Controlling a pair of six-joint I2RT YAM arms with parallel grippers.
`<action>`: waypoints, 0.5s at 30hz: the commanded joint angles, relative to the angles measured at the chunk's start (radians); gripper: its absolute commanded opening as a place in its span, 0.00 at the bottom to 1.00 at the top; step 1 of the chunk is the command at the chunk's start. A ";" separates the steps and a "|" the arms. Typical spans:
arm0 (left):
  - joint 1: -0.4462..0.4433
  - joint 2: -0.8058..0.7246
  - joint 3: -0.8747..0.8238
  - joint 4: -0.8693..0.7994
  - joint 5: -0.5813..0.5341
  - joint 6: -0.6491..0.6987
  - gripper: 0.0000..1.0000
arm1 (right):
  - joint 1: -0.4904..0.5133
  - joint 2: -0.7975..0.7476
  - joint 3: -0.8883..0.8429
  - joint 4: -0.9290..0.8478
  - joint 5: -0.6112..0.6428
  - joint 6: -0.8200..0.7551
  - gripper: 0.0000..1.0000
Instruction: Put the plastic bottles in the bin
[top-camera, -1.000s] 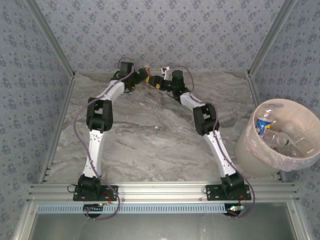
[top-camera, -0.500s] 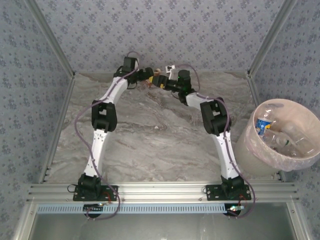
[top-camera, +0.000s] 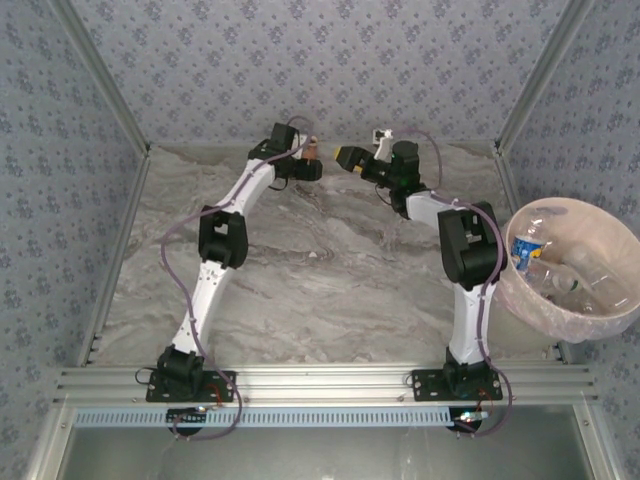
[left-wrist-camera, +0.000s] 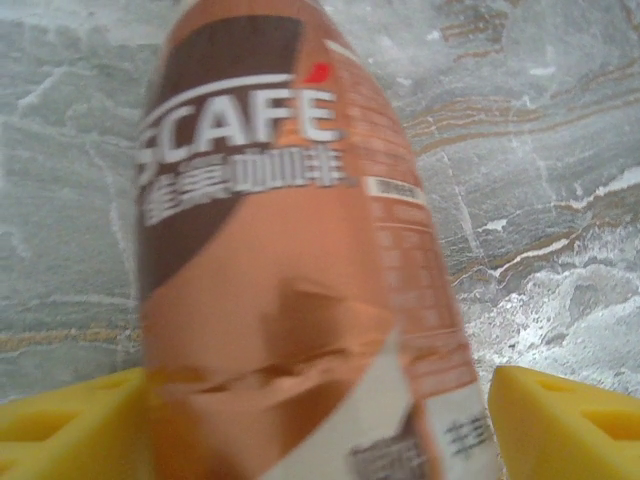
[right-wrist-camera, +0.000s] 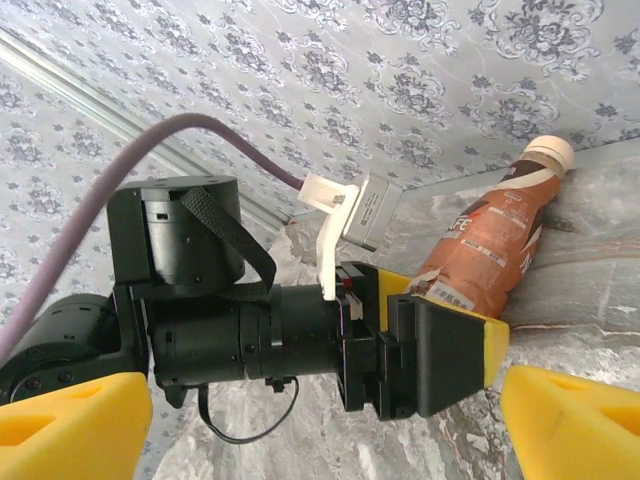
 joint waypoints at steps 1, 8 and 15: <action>0.003 0.033 0.060 -0.059 -0.059 0.000 0.73 | 0.007 -0.063 -0.030 -0.086 0.060 -0.088 0.93; 0.001 0.027 0.068 -0.078 -0.081 0.002 0.59 | 0.016 -0.120 -0.045 -0.166 0.096 -0.162 0.94; 0.003 -0.063 0.022 -0.118 -0.005 -0.025 0.54 | 0.030 -0.214 -0.072 -0.314 0.189 -0.206 0.94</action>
